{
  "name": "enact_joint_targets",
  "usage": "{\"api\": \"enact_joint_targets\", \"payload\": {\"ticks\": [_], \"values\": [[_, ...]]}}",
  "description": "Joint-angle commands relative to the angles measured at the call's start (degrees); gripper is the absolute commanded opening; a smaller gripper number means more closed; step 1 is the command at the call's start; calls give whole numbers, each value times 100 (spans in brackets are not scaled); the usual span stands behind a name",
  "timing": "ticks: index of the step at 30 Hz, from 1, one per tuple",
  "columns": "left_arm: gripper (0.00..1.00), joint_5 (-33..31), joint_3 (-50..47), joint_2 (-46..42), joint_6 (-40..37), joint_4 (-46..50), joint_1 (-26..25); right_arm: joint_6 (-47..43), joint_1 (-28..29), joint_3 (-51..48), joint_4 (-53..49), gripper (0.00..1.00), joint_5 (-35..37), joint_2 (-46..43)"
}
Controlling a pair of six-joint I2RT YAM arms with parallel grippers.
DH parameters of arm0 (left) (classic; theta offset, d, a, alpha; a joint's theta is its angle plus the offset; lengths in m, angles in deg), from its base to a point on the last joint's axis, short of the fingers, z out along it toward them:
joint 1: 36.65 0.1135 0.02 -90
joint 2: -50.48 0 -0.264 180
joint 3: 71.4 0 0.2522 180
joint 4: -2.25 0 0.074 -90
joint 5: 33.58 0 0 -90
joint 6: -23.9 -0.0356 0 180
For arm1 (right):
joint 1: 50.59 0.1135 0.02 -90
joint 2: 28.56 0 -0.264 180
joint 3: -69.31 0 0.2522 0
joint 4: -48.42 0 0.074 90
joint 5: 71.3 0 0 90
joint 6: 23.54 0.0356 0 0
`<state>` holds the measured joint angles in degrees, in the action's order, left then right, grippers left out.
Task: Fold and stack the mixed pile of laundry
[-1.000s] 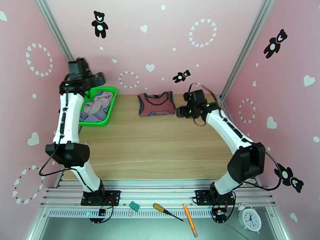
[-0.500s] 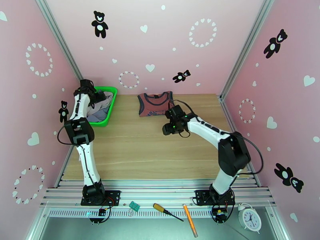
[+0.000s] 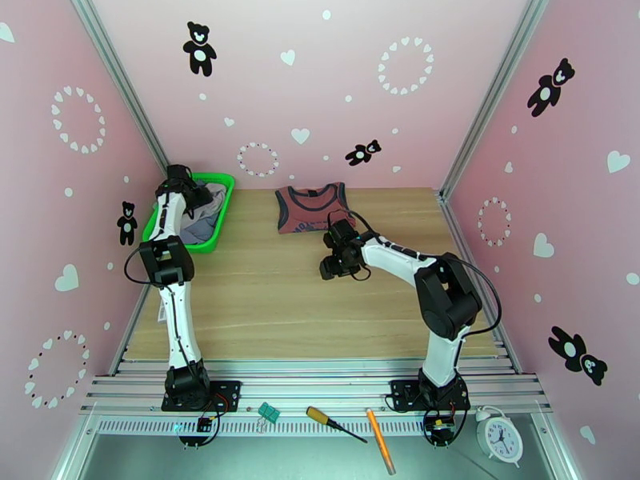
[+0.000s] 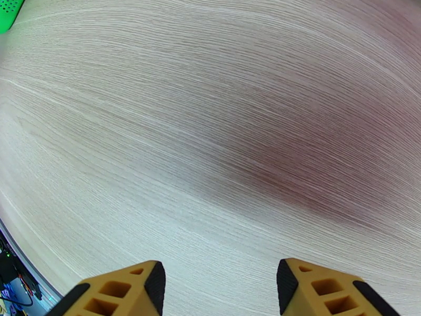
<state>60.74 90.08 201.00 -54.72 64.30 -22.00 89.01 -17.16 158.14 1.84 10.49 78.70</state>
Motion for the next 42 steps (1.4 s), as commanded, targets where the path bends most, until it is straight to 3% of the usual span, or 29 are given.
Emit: {"api": "enact_joint_targets", "payload": {"ticks": [1,9,12,20,29,34,38,42], "values": [[59,146,186,100,-13,-192,-10,55,51,20,-109,60,125,-62],[23,484,327,309,208,-275,-8,110,91,-196,-247,60,318,-534],[0,735,345,352,319,-285,-7,122,85,-302,-337,60,427,-824],[0,960,52,-391,208,-247,-7,171,91,-563,-498,60,704,-1739],[0,1106,-478,-2497,210,50,-7,184,85,-1061,-308,60,845,-2755],[0,1722,-576,-3584,615,576,-55,162,76,-1325,-214,60,911,-3265],[0,1854,-923,-4420,560,1202,-511,177,53,-1596,-163,60,987,-3688],[0,1656,-2395,-5721,603,868,-1561,214,-12,-1886,-125,60,1005,-4130]]}}
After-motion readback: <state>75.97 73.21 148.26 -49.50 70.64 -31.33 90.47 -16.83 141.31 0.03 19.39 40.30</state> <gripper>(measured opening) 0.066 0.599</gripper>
